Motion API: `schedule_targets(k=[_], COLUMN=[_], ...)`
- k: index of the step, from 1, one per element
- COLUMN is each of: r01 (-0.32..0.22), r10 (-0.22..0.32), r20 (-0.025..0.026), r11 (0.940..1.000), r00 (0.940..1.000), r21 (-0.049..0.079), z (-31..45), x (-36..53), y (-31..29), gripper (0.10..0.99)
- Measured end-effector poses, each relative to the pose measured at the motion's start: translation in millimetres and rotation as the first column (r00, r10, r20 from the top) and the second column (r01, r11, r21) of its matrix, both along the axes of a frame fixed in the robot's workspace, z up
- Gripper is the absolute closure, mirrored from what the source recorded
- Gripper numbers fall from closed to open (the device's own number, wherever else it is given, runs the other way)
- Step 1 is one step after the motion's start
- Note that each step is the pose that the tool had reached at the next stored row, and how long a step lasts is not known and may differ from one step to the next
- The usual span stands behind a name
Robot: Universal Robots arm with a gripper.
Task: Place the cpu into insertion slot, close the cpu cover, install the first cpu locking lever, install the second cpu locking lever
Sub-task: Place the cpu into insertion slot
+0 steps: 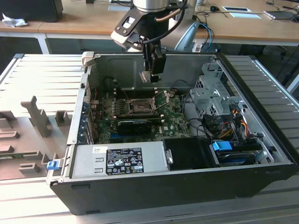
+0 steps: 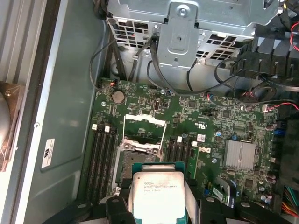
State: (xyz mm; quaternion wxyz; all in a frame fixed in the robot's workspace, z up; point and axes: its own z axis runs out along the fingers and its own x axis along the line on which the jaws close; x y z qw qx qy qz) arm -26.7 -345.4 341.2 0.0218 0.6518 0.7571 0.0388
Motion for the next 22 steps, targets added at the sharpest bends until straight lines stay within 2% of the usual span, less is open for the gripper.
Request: schedule_targets(k=[5,11,22], r01=[0.006,0.081,0.088], r10=[-0.006,-0.081,-0.088], r20=[-0.0001,-0.0001,0.0000], r11=[1.0000,0.9967,0.9961], r00=[1.0000,0.9967,0.9961], r21=[0.000,0.000,-0.001], z=[-3.4,-5.0,-8.7], x=[0.0,0.0,0.0], y=[0.0,-0.1,0.0], gripper=[0.553,0.553,0.553])
